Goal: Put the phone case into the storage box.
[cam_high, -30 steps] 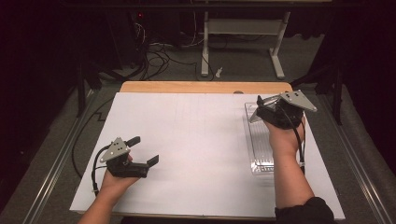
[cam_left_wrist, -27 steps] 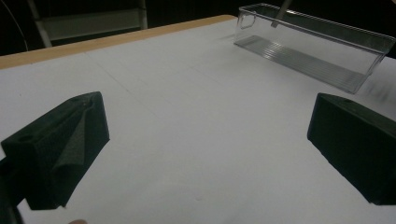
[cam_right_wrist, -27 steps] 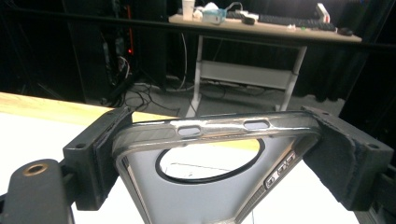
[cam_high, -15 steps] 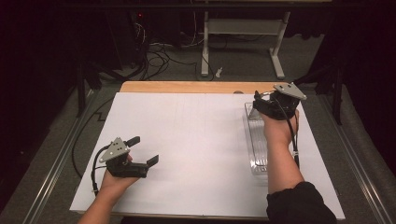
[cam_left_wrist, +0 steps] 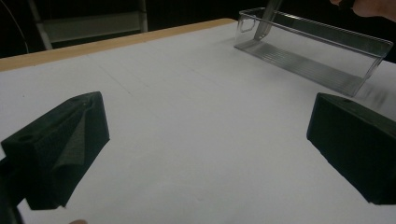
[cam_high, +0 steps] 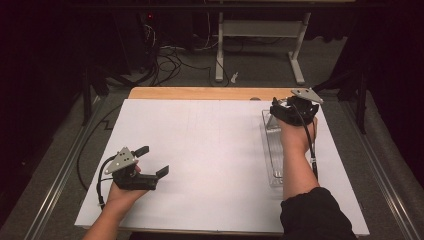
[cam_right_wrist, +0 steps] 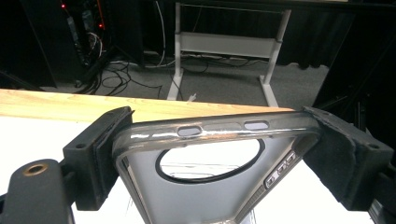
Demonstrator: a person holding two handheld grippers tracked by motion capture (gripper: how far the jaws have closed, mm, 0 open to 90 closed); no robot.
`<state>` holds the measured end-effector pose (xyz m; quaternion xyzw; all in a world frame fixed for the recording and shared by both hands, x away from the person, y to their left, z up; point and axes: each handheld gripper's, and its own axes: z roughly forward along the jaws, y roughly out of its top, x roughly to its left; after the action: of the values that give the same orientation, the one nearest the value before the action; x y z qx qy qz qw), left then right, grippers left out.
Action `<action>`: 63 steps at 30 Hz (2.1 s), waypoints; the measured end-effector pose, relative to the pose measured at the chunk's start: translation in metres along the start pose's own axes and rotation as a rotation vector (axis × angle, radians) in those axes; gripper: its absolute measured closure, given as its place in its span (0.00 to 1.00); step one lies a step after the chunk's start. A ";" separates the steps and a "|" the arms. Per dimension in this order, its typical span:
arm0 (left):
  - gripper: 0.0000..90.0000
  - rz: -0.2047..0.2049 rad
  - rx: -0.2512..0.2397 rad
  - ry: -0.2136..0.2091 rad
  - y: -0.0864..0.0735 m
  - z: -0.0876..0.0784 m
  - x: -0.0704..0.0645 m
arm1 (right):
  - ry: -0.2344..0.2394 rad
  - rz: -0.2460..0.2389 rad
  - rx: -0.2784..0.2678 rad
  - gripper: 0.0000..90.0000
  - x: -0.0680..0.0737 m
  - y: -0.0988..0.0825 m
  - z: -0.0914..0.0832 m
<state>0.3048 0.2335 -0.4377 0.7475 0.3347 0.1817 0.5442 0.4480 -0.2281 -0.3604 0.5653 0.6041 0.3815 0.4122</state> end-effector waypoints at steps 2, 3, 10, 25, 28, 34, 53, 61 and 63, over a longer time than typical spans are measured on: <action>0.00 -0.001 0.000 0.000 0.000 0.000 0.000 | -0.004 -0.002 0.004 0.15 0.001 0.000 0.001; 0.00 -0.001 0.001 0.000 0.000 0.000 0.000 | -0.008 -0.003 0.008 0.15 0.002 0.000 0.003; 0.00 -0.003 -0.004 -0.004 0.000 -0.002 0.000 | -0.029 0.010 0.019 0.15 0.006 0.004 0.011; 0.00 -0.011 -0.011 -0.002 0.000 -0.005 0.002 | -0.060 0.011 0.047 0.15 0.016 0.003 0.020; 0.00 -0.011 -0.011 -0.001 0.000 -0.005 0.002 | -0.062 0.008 0.050 0.15 0.016 0.003 0.020; 0.00 -0.010 -0.009 -0.001 0.000 -0.004 0.001 | -0.067 0.020 0.056 0.15 0.014 0.001 0.021; 0.01 -0.009 -0.007 -0.004 0.000 -0.004 0.001 | -0.079 0.013 0.069 0.15 0.015 0.002 0.028; 0.01 -0.012 -0.008 -0.004 -0.001 -0.004 0.001 | -0.087 0.020 0.070 0.15 0.016 0.004 0.035; 0.01 -0.014 -0.010 -0.004 -0.001 -0.005 0.002 | -0.090 0.022 0.068 0.15 0.017 0.004 0.035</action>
<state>0.3028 0.2380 -0.4371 0.7429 0.3377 0.1781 0.5498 0.4820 -0.2112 -0.3705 0.6021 0.5915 0.3393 0.4153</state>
